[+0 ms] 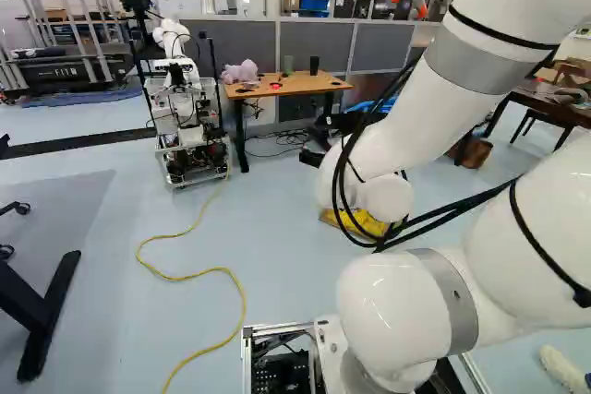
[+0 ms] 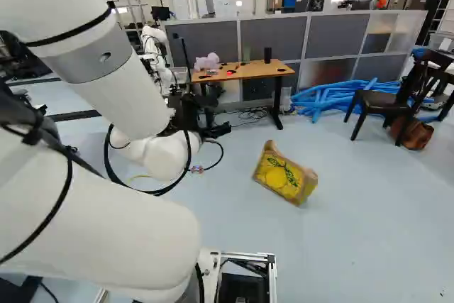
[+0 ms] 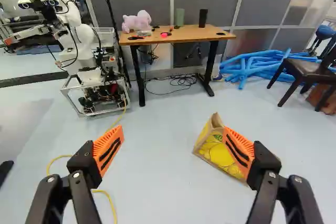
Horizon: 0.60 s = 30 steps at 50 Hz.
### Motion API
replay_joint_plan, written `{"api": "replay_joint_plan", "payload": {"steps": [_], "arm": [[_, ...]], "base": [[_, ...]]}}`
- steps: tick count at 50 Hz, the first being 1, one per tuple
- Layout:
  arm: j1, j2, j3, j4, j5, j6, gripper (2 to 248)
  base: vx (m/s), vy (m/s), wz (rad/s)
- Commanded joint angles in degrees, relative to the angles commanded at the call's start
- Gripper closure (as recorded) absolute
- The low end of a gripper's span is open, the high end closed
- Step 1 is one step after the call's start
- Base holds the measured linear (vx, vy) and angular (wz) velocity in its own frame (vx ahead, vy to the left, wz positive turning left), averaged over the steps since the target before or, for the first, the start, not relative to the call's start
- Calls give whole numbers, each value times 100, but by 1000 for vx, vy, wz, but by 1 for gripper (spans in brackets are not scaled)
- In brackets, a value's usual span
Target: Pick up the bag on the ground and place it on the table
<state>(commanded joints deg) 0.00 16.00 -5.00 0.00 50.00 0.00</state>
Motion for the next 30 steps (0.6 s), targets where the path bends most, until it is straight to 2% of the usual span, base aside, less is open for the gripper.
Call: {"api": "replay_joint_plan", "payload": {"steps": [30], "arm": [[0,0,0,0,0,0,3]], "base": [[83,1,-5]]}}
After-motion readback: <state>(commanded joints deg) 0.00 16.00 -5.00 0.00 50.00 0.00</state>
